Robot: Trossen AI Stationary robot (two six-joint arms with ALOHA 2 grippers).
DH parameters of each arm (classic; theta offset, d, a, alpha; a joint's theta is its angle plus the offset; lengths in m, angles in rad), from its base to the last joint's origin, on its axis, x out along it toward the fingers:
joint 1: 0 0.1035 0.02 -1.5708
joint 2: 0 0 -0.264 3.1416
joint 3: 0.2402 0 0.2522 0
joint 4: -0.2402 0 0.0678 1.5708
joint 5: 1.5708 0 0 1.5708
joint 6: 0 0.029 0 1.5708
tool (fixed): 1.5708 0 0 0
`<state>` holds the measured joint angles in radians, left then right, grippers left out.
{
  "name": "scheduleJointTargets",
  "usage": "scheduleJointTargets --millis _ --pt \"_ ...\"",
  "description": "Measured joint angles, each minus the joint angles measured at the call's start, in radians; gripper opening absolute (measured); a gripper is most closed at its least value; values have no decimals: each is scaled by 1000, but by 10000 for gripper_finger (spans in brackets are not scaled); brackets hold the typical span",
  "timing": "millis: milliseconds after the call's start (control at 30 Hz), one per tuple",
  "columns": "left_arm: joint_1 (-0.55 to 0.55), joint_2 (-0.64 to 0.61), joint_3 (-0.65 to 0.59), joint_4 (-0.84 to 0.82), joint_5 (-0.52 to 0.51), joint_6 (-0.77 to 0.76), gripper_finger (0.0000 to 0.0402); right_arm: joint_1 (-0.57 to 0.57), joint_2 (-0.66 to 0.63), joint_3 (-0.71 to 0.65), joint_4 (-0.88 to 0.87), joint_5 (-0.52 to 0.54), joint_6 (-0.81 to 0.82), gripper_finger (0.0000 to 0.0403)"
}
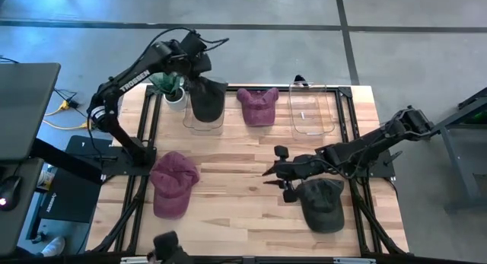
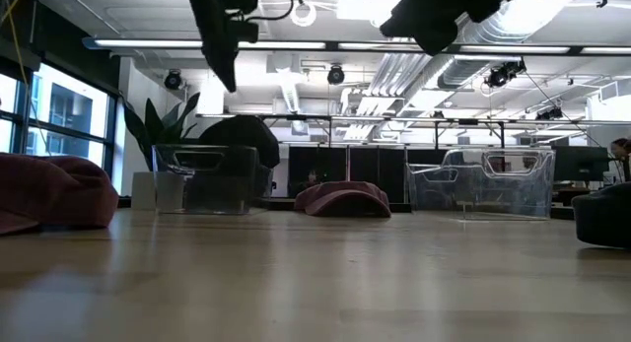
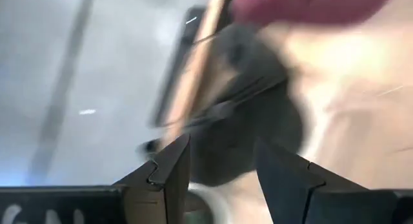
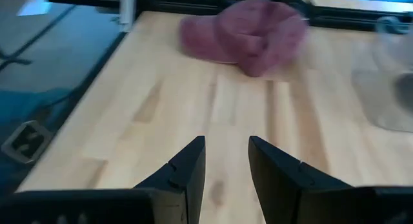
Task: Pick & Place hat
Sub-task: Put the top red cap into the right transparent bin
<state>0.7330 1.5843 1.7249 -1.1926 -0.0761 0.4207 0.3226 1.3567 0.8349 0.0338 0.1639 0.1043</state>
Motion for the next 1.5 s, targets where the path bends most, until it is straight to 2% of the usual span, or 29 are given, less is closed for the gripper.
scheduleJointTargets --millis 200,333,500,600,800,900,1000,1133,1233,1333,1500 --pt "-39 -66 -27 -11 353 -101 144 -43 0 0 -23 -12 0 114" --pt "-117 -125 -128 65 433 -140 115 -61 0 0 -39 36 5 114" --pt "-275 -225 -318 266 434 -206 76 -109 -1 0 -40 67 1 124" --pt "-371 -283 -463 479 433 -263 56 -148 5 0 -45 64 -1 144" --pt "-488 -384 -770 895 406 -425 31 -253 50 30 -59 36 -56 190" --pt "-537 -407 -884 1022 349 -508 26 -309 91 84 -99 21 -115 204" --pt "-584 -411 -936 1134 287 -533 25 -365 151 124 -176 21 -214 211" --pt "-634 -408 -958 1151 206 -535 25 -430 257 155 -232 37 -359 213" --pt "-663 -410 -956 1166 151 -534 25 -464 342 159 -232 123 -453 214" --pt "-676 -409 -957 1167 139 -525 25 -483 412 159 -200 215 -549 214" --pt "-676 -409 -956 1167 136 -523 25 -494 513 159 -103 438 -653 212"
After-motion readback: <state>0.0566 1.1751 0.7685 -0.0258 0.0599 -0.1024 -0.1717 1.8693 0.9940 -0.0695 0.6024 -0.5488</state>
